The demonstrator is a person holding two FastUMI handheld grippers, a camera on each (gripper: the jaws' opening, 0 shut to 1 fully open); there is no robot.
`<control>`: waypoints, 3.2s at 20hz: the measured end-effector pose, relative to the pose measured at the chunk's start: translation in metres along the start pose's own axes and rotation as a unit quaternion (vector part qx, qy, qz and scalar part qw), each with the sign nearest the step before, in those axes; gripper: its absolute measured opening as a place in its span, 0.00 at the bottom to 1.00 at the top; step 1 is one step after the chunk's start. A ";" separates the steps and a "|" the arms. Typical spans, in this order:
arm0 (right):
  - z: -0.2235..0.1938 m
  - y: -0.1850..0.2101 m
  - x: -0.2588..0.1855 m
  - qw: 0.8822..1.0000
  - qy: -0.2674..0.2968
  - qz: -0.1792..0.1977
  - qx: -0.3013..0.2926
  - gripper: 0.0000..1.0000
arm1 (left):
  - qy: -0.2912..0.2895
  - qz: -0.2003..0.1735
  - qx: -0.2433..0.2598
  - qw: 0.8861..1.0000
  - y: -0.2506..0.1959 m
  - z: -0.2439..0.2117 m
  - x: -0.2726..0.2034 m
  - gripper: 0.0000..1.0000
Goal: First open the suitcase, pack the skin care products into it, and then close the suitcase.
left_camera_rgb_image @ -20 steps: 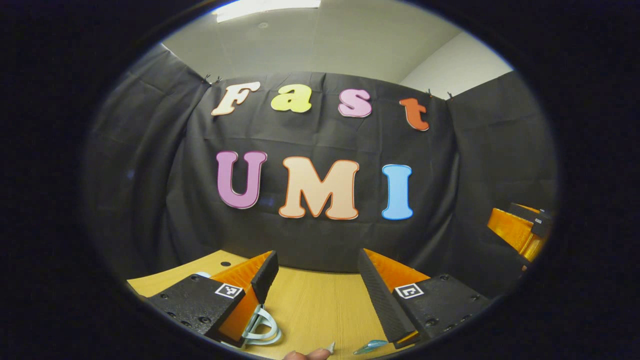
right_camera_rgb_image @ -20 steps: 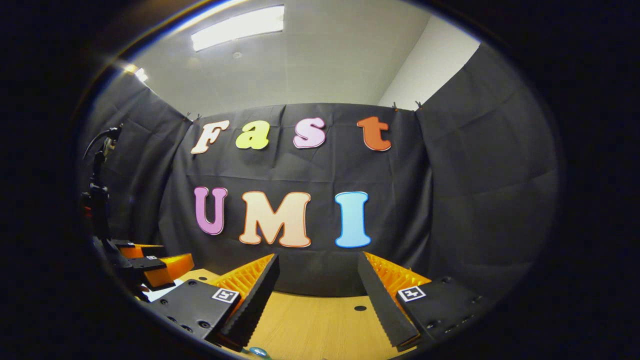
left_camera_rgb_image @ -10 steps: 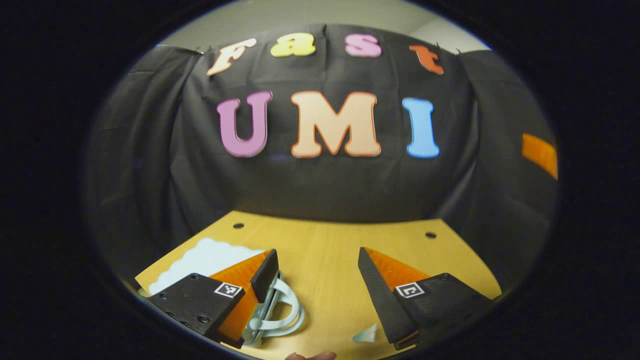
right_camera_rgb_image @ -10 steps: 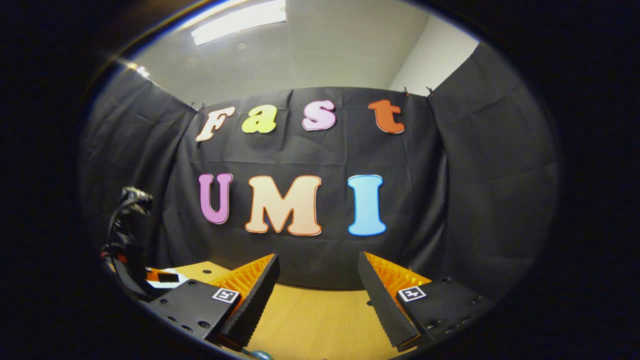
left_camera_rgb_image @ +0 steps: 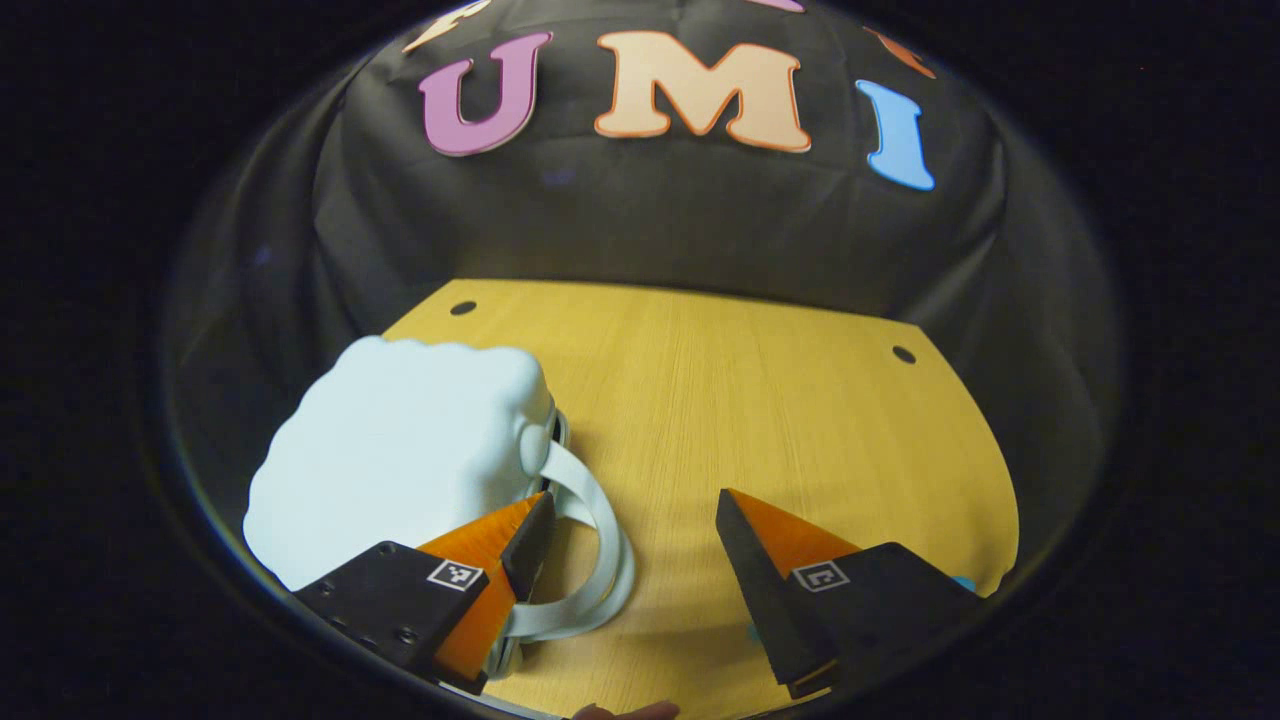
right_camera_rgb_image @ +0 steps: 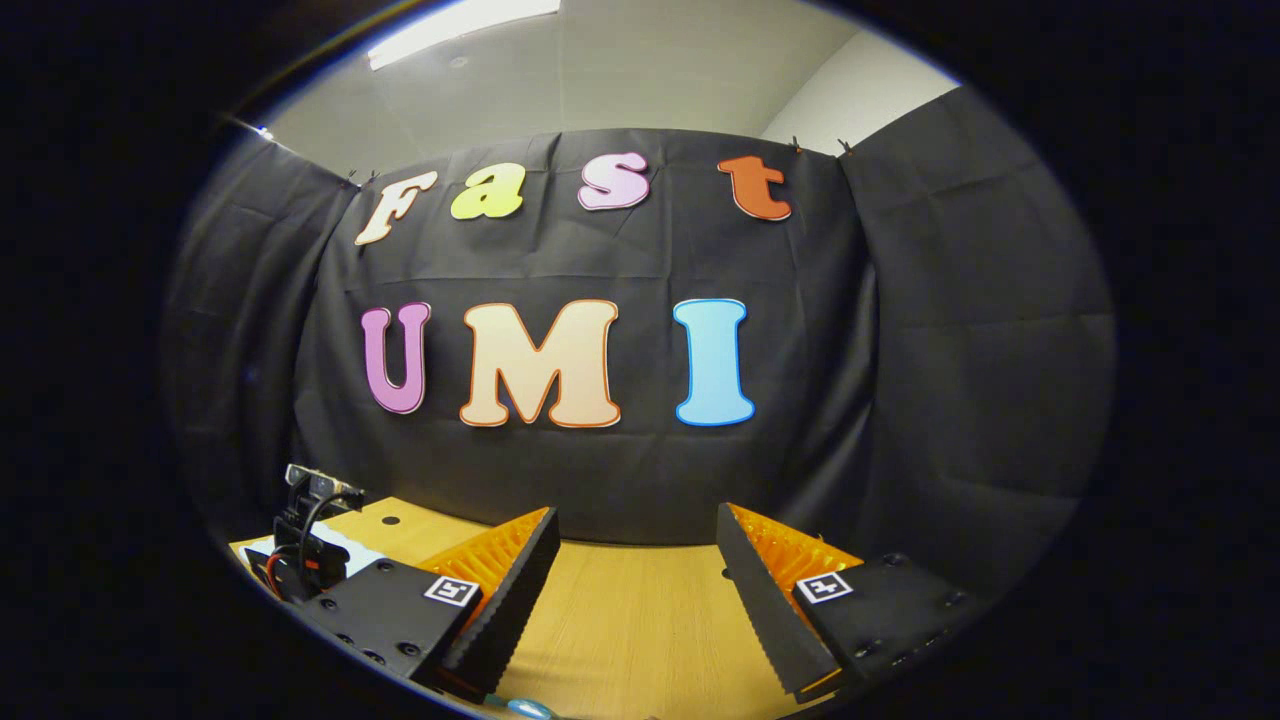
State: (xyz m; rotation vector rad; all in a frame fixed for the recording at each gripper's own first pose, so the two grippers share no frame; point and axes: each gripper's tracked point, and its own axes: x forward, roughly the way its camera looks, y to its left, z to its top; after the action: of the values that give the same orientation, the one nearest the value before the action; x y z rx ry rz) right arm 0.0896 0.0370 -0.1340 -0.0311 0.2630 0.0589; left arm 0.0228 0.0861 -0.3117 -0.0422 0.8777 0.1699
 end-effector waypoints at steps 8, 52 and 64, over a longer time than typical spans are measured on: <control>-0.007 0.008 -0.006 0.999 0.006 -0.001 -0.039 0.99 | 0.105 -0.026 -0.009 0.994 0.000 -0.046 0.029 0.89; -0.013 0.238 0.026 0.994 -0.015 0.104 0.013 0.99 | -0.071 0.172 0.024 0.982 0.394 0.134 -0.093 0.00; -0.020 0.258 0.026 0.995 -0.001 0.093 -0.022 0.99 | -0.004 0.189 -0.072 0.979 0.493 0.048 -0.024 0.00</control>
State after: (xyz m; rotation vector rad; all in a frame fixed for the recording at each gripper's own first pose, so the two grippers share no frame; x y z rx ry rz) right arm 0.0939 0.2952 -0.1658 -0.0494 0.2628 0.2500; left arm -0.0372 0.5742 -0.2462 -0.0104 0.8580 0.5886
